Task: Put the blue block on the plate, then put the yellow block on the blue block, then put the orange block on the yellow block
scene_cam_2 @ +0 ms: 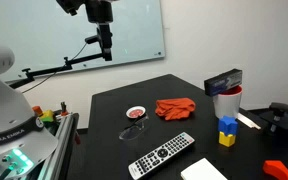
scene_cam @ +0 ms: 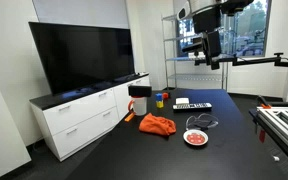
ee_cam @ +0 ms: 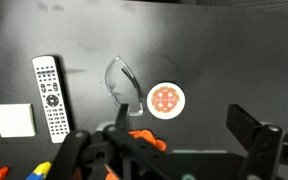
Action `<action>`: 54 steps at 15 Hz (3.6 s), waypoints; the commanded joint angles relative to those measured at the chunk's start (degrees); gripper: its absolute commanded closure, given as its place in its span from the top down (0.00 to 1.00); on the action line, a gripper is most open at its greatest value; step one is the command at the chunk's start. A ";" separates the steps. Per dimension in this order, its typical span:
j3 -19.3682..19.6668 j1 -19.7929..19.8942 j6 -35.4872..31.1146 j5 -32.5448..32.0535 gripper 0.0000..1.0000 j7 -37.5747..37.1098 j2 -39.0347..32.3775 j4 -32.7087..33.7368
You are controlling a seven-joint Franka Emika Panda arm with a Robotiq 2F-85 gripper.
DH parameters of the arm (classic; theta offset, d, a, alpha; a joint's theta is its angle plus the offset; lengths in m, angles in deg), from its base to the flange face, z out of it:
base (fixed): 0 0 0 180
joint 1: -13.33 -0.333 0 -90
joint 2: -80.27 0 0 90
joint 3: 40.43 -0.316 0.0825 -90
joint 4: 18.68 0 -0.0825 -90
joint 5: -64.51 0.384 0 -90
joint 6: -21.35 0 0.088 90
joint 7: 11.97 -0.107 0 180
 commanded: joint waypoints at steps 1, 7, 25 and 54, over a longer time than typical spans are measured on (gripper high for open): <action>0.09 -0.11 -0.66 -0.05 1.00 -0.06 0.18 1.13; 0.15 0.46 -0.64 -0.44 1.00 -0.72 -0.05 3.07; 14.38 16.50 -22.26 -2.20 1.00 -5.09 -35.58 19.76; 7.54 19.46 -39.69 11.58 1.00 7.25 -58.18 35.52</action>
